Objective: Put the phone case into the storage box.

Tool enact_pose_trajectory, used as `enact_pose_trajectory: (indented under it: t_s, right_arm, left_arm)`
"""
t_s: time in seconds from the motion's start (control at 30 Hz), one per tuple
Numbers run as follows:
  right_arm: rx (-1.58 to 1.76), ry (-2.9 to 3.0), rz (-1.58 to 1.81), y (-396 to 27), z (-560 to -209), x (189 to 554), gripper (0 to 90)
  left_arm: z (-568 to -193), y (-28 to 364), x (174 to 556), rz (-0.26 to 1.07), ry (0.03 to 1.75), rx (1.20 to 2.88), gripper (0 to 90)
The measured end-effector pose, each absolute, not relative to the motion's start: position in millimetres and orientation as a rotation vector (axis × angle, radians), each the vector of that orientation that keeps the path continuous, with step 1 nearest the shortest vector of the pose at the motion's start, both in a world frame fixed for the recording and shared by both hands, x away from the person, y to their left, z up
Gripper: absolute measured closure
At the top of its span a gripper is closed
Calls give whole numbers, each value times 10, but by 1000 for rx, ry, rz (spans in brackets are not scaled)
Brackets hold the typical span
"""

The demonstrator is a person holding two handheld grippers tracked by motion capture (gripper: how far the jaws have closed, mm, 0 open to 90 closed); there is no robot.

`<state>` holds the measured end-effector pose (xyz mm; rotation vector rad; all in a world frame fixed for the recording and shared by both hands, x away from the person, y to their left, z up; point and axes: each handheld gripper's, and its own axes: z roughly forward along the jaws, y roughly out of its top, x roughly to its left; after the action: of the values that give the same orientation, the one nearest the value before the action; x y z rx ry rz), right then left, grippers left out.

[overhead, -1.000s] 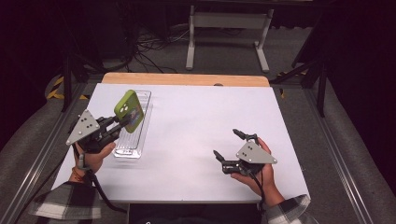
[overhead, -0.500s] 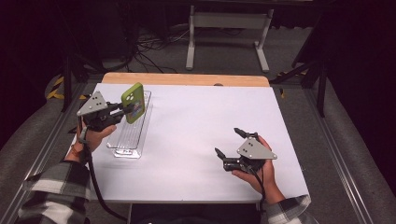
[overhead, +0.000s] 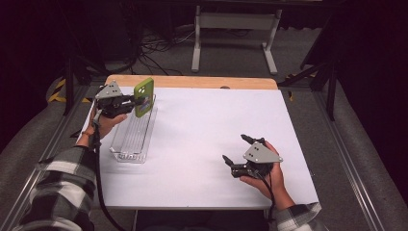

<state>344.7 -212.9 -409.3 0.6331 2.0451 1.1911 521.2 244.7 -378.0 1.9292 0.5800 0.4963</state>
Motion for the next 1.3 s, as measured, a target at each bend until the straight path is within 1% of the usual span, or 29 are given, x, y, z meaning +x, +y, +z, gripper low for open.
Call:
enact_pose_trajectory:
  t_s: [0.07, 0.3, 0.43, 0.63, 0.83, 0.97, 1.0, 1.07, 1.1, 1.13, 1.17, 1.27, 1.3]
  right_arm:
    - [641, 2042, 1198, -2131, -4096, 3461, 120]
    - [645, 2055, 1189, -2108, -4132, 3489, 120]
    - [634, 2068, 1165, -2084, -4155, 3482, 120]
    - [623, 2087, 1159, -2081, -4169, 3473, 122]
    - [609, 2113, 1124, -2047, -4205, 3478, 123]
    - [543, 2119, 1075, -1960, -4206, 3437, 122]
    - [543, 2119, 1075, -1960, -4206, 3437, 122]
    - [521, 2128, 1064, -1925, -4215, 3427, 122]
    - [508, 2134, 1055, -1908, -4224, 3422, 122]
    - [508, 2134, 1055, -1908, -4224, 3422, 122]
    - [502, 2134, 1049, -1901, -4226, 3417, 125]
    - [471, 2105, 1056, -1902, -4200, 3374, 137]
    - [461, 2097, 1052, -1904, -4191, 3364, 139]
  left_arm:
    - [-3798, 2474, 5289, 505, 582, 1938, 779]
    - [-3943, 2543, 5489, 460, 638, 1944, 778]
    - [-4042, 2522, 5557, 414, 647, 1958, 778]
    - [-4086, 2481, 5614, 393, 631, 1986, 778]
    - [-4074, 2551, 5659, 472, 705, 2002, 769]
    - [-4041, 2564, 5715, 528, 729, 2059, 758]
    - [-4041, 2564, 5715, 528, 729, 2059, 739]
    - [-4030, 2570, 5745, 519, 734, 2074, 734]
    - [-4030, 2564, 5754, 555, 756, 2098, 709]
    - [-4030, 2564, 5754, 555, 756, 2098, 683]
    - [-4033, 2571, 5767, 579, 771, 2119, 683]
    - [-4045, 2602, 5770, 577, 787, 2124, 650]
    - [-4048, 2601, 5771, 597, 797, 2137, 635]
